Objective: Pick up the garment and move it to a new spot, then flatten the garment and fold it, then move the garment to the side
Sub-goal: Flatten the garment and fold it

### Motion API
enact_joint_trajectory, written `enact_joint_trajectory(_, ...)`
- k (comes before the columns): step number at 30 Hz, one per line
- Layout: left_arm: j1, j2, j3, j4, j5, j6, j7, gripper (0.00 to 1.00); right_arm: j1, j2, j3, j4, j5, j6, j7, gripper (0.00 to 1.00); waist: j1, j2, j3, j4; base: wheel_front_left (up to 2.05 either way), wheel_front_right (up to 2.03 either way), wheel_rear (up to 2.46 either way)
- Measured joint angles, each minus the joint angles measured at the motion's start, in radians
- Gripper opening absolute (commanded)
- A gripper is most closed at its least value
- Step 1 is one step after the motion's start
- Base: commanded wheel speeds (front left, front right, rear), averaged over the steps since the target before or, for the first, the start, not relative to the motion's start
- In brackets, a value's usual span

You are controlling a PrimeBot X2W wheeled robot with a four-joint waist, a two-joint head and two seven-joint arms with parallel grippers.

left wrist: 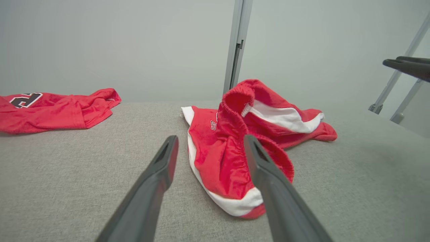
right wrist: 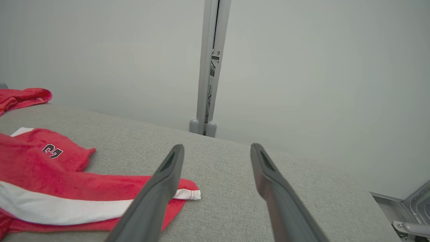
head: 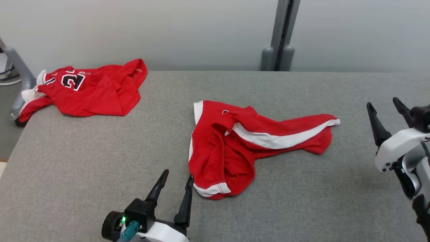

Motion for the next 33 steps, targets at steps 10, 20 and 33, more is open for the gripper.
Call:
enact_joint_trajectory(10,0.021,0.000,-0.004,0.002,-0.023,0.017,0.000,1.00,0.279,0.108,-0.195,-0.350,-0.088,0.000,-0.002,1.00,0.0000,0.0000,-0.066,-0.076,0.00,0.00,0.00)
enact_joint_trajectory(20,0.030,0.000,-0.002,0.030,-0.024,0.020,0.000,1.00,0.522,0.284,-0.308,-0.576,-0.221,0.000,-0.004,1.00,0.0000,0.0000,-0.084,-0.096,0.00,0.00,0.00)
enact_joint_trajectory(33,-0.083,0.001,-0.105,0.185,-0.053,-0.003,0.009,1.00,0.567,0.315,-0.324,-0.614,-0.232,0.000,-0.004,1.00,0.0000,0.0000,-0.059,-0.148,0.00,0.00,0.00)
